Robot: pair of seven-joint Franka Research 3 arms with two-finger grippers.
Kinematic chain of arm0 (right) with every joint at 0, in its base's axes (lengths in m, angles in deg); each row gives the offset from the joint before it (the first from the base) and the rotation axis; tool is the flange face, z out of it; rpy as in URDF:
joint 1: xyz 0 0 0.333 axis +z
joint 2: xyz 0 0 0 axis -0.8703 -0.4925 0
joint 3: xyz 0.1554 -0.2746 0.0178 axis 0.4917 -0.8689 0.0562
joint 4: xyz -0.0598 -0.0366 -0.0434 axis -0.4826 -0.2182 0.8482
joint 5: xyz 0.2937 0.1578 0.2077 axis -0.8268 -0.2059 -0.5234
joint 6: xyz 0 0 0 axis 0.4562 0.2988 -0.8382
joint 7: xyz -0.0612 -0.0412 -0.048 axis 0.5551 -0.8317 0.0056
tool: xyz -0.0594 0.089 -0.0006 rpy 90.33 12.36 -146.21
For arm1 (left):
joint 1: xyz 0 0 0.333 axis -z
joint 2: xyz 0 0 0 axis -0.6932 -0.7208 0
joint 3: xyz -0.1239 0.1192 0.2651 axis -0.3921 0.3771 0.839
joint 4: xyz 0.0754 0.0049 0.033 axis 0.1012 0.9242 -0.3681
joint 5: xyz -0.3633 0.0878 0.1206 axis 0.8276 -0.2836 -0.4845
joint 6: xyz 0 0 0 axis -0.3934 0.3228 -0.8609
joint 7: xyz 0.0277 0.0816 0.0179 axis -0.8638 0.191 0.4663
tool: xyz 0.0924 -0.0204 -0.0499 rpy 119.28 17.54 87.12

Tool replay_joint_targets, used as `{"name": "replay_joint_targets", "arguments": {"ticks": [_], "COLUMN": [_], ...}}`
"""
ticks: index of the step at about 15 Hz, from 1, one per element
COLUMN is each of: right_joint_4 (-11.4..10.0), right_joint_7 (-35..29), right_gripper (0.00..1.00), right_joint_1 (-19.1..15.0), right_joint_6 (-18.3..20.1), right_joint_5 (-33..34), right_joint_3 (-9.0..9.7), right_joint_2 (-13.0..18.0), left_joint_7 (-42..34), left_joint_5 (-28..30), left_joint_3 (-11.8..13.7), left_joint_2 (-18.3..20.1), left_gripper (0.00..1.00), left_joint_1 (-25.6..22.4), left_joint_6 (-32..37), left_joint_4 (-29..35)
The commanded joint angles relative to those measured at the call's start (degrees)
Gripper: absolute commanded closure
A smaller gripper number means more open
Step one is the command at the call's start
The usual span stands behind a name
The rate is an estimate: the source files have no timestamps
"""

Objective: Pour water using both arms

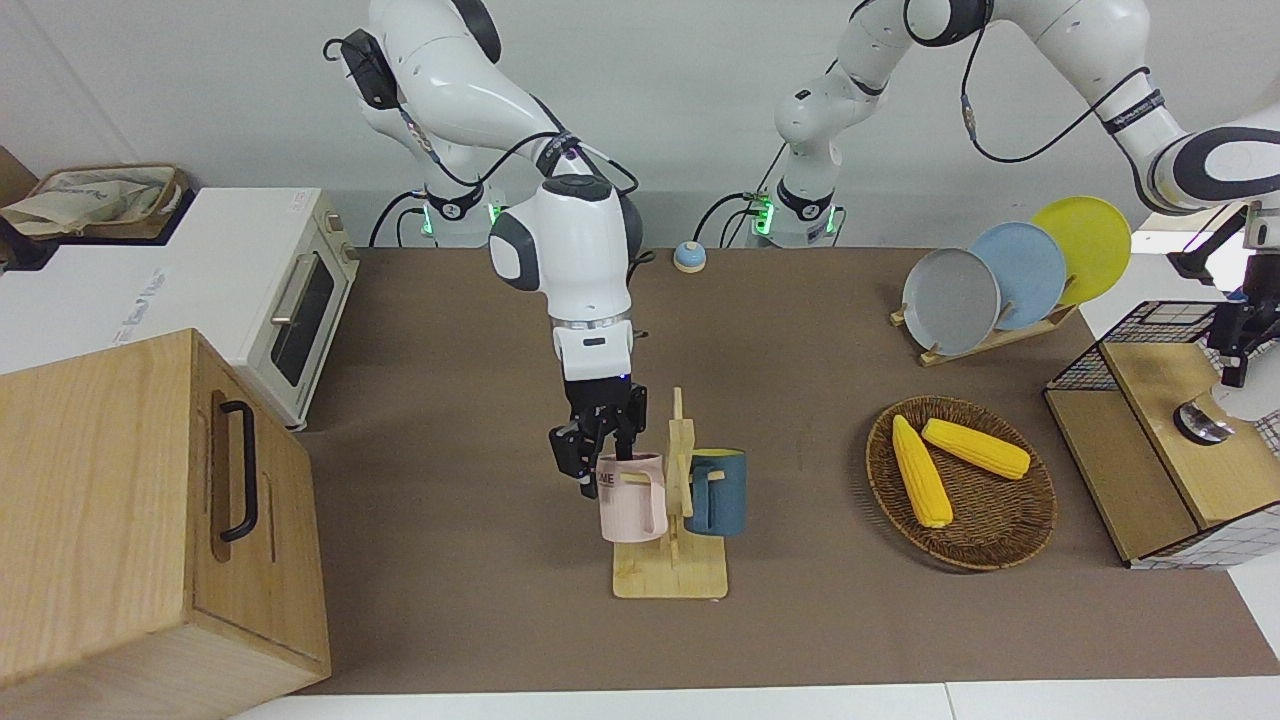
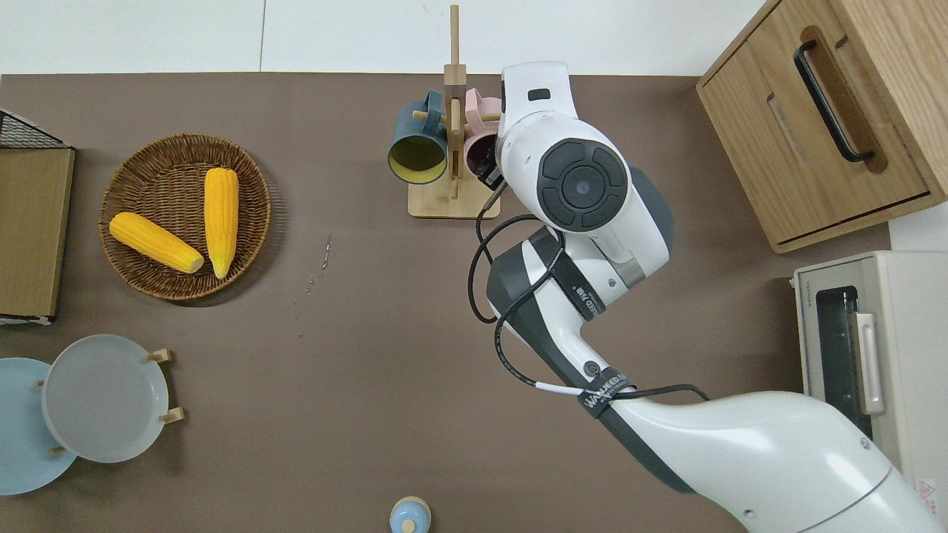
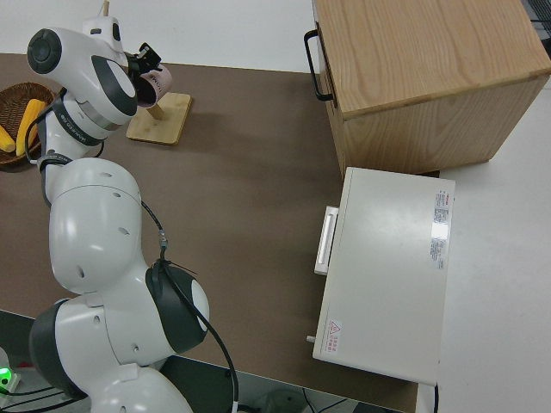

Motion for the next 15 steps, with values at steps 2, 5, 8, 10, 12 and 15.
{"name": "replay_joint_targets", "arguments": {"ticks": [2, 5, 8, 10, 12, 15], "right_joint_4": [2.32, 2.32, 2.32, 2.32, 2.32, 2.32], "right_joint_7": [-0.99, -0.99, -0.99, -0.91, -0.91, -0.99], "right_gripper": [0.546, 0.590, 0.632, 0.676, 0.716, 0.718], "right_joint_1": [0.23, 0.23, 0.23, 0.32, 0.23, 0.49], "right_joint_6": [-0.43, -0.43, -0.43, -0.43, -0.43, -0.34], "right_joint_5": [1.49, 1.49, 1.49, 1.49, 1.49, 1.40], "right_joint_3": [-0.11, -0.19, -0.20, -0.28, -0.28, -0.46], "right_joint_2": [-1.78, -2.05, -2.14, -2.05, -2.14, -2.05], "left_joint_7": [-1.72, -1.72, -1.72, -1.72, -1.72, -1.72], "left_joint_5": [1.66, 1.67, 1.67, 1.67, 1.58, 1.58], "left_joint_3": [-0.33, -0.33, -0.33, -0.33, -0.33, -0.33], "left_joint_2": [-0.44, -0.70, -0.88, -1.32, -1.50, -1.50], "left_gripper": [0.00, 0.00, 0.00, 0.00, 0.00, 0.01], "left_joint_1": [0.16, 0.16, 0.16, 0.16, 0.16, 0.16], "left_joint_6": [-1.67, -1.67, -1.67, -1.67, -1.67, -1.67], "left_joint_4": [0.43, 0.43, 0.43, 0.43, 0.43, 0.43]}}
